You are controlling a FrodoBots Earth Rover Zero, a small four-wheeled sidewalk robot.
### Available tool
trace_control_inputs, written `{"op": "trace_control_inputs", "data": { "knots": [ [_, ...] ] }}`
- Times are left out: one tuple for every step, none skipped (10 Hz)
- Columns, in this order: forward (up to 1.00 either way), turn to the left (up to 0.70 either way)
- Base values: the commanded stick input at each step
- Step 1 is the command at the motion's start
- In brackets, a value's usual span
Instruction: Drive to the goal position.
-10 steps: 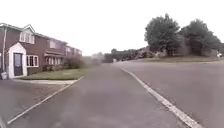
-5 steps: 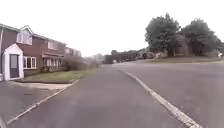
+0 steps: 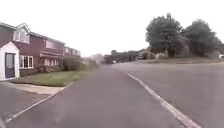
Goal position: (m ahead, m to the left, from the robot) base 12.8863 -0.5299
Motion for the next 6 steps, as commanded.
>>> {"op": "trace_control_inputs", "data": {
  "knots": [
    [1.00, 0.00],
    [1.00, 0.00],
    [1.00, 0.00],
    [1.00, 0.00],
    [1.00, 0.00],
    [1.00, 0.00]
  ]
}}
